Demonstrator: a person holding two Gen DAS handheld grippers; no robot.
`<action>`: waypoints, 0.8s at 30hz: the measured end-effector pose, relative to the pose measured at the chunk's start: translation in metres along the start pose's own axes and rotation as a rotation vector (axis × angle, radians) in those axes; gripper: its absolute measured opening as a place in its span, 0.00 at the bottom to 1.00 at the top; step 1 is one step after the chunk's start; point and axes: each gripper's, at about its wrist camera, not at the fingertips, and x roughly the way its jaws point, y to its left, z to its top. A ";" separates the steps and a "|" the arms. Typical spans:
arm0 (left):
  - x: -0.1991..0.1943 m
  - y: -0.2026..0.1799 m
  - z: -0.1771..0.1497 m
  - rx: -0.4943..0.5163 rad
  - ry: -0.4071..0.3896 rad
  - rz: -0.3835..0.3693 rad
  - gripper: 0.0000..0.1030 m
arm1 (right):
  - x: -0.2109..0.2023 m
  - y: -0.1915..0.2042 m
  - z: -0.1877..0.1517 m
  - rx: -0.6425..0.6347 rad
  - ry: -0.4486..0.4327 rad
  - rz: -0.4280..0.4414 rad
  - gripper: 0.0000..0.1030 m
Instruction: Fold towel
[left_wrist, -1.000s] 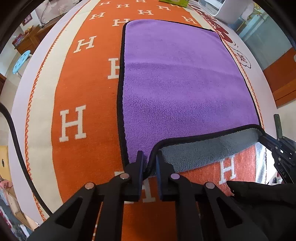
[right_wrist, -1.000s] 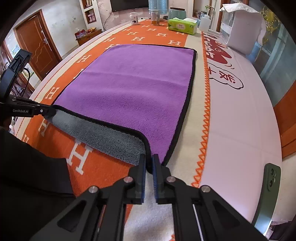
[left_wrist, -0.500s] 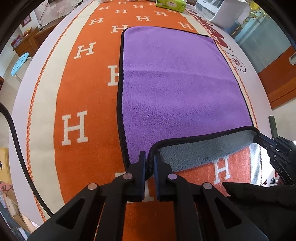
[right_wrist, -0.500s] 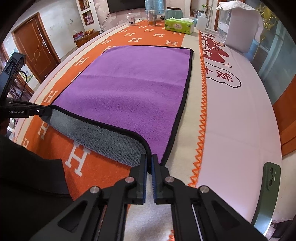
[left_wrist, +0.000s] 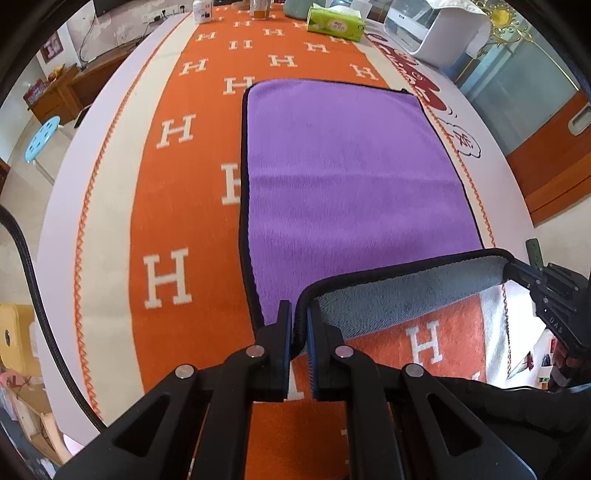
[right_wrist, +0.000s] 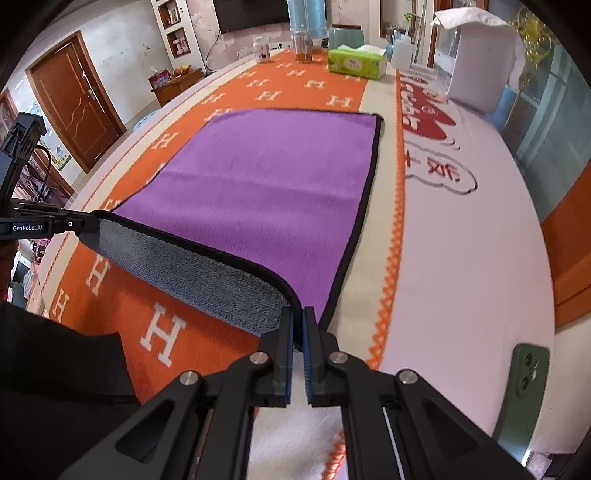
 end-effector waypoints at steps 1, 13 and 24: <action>-0.004 -0.001 0.003 0.008 -0.008 0.001 0.06 | -0.002 -0.001 0.003 -0.002 -0.008 0.000 0.04; -0.045 -0.002 0.060 0.076 -0.154 0.032 0.05 | -0.026 -0.011 0.062 -0.038 -0.165 -0.036 0.04; -0.056 0.001 0.126 0.126 -0.271 0.082 0.05 | -0.023 -0.027 0.126 -0.042 -0.293 -0.098 0.04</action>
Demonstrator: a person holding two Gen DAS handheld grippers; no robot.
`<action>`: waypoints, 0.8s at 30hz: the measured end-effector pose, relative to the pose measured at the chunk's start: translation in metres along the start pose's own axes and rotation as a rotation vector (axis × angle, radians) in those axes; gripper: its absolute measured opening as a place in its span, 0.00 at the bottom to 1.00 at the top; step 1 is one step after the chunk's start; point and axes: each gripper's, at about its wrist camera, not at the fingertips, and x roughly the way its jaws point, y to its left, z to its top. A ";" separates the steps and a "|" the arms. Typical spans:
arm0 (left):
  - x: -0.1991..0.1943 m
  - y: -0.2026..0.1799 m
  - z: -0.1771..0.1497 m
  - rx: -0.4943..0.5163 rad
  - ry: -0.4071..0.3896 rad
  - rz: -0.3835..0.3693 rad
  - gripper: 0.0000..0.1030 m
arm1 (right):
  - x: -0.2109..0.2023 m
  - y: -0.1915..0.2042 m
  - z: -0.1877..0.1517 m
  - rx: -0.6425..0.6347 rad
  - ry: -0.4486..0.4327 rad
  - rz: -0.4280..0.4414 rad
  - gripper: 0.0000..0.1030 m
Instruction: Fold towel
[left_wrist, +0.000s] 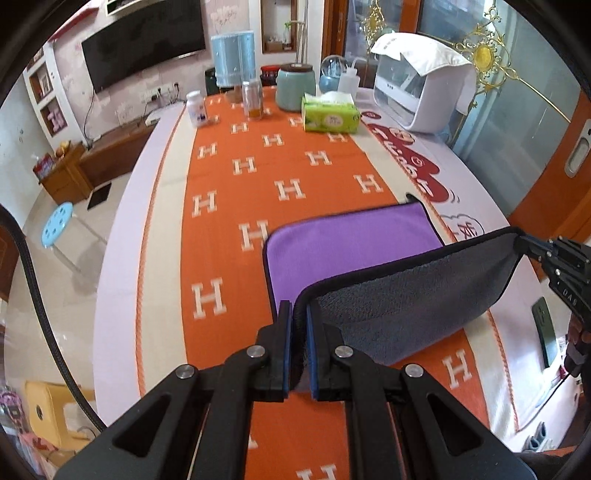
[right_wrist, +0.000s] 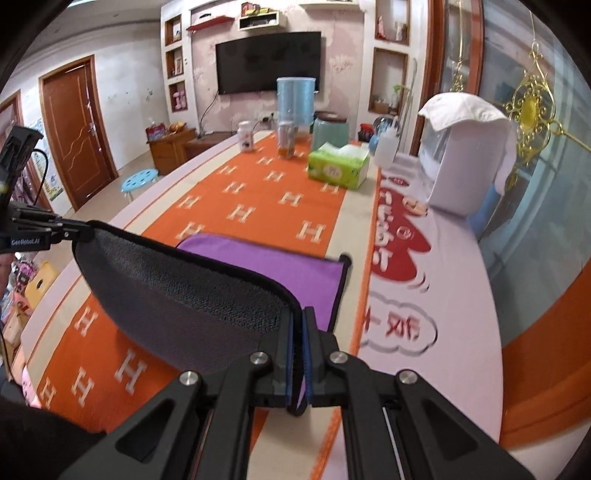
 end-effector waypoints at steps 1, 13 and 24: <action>0.003 0.002 0.005 0.000 -0.007 0.002 0.05 | 0.004 -0.002 0.004 0.005 -0.008 -0.004 0.04; 0.057 0.022 0.046 -0.047 -0.094 0.022 0.05 | 0.059 0.001 0.031 -0.033 -0.088 -0.140 0.04; 0.107 0.033 0.051 -0.146 -0.099 -0.032 0.05 | 0.091 -0.001 0.032 -0.028 -0.116 -0.217 0.04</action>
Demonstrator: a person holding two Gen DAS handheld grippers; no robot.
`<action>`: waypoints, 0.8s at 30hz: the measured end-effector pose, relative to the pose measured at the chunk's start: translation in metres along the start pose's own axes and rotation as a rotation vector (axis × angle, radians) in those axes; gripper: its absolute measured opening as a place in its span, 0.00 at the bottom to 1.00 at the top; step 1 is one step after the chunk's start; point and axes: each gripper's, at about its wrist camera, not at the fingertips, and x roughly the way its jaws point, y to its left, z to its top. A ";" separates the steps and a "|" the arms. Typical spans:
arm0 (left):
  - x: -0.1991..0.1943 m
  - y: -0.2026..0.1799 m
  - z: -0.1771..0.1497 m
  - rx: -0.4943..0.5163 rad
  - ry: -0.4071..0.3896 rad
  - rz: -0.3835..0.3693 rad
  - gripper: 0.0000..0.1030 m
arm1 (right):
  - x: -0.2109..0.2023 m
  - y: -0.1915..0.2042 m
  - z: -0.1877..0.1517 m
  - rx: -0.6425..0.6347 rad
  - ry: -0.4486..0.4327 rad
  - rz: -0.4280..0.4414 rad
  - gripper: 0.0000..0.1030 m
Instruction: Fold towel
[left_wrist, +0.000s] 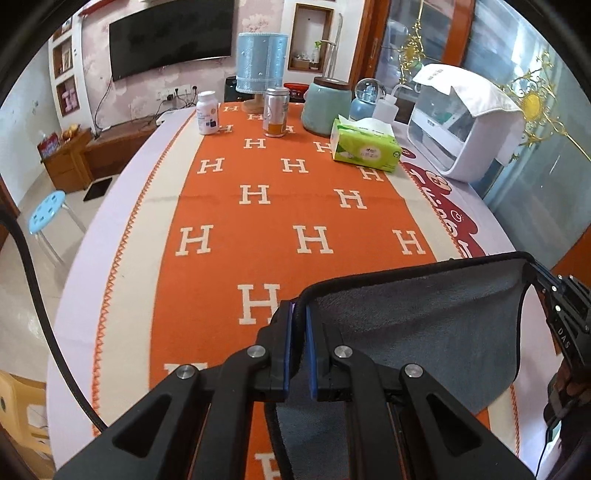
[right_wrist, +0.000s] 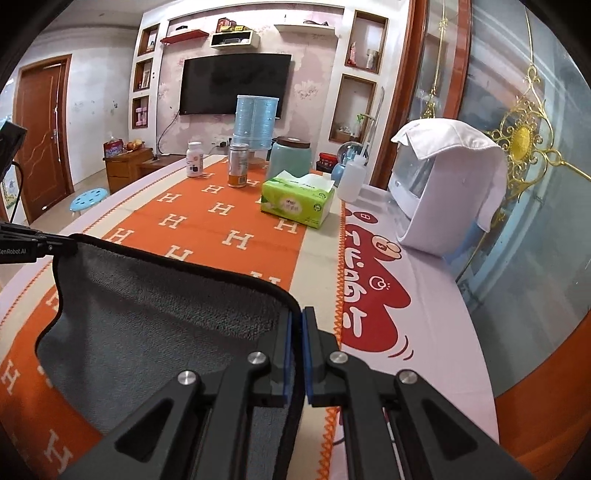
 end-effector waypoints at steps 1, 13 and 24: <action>0.003 0.000 0.000 -0.003 0.003 0.000 0.05 | 0.003 0.000 0.000 -0.001 0.000 -0.002 0.06; 0.021 0.007 -0.009 -0.071 0.043 0.004 0.22 | 0.023 -0.007 0.000 0.037 0.017 -0.017 0.33; -0.006 0.010 -0.020 -0.113 0.031 0.024 0.41 | 0.012 -0.008 -0.004 0.081 0.017 -0.017 0.58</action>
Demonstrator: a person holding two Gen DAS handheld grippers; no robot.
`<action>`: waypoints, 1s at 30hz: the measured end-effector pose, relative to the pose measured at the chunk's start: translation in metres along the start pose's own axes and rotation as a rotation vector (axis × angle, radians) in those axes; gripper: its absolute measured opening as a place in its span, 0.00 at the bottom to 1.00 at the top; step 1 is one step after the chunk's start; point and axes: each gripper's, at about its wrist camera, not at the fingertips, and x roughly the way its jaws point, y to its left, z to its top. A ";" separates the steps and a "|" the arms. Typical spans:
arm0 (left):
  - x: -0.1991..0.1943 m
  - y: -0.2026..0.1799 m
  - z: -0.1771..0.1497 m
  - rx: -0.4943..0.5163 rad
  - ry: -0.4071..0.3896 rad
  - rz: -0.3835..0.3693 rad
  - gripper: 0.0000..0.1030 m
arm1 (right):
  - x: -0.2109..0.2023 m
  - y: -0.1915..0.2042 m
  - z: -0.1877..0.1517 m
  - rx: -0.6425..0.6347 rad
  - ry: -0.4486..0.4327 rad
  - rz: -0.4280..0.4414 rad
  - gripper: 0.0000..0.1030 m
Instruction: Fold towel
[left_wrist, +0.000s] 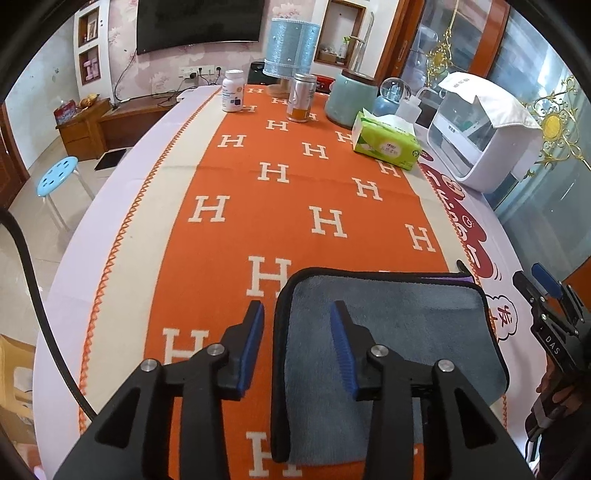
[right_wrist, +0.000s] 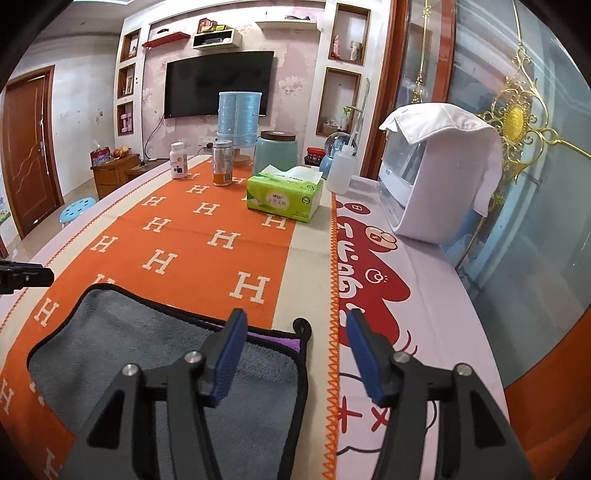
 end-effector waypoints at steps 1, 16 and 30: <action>-0.003 0.000 -0.002 -0.001 0.002 0.009 0.52 | -0.002 0.000 -0.001 0.005 0.003 0.003 0.60; -0.062 -0.006 -0.036 -0.019 -0.003 0.047 0.92 | -0.057 0.009 -0.027 0.037 0.092 0.082 0.96; -0.121 -0.031 -0.089 -0.008 -0.008 0.008 0.94 | -0.125 0.018 -0.070 0.090 0.165 0.133 1.00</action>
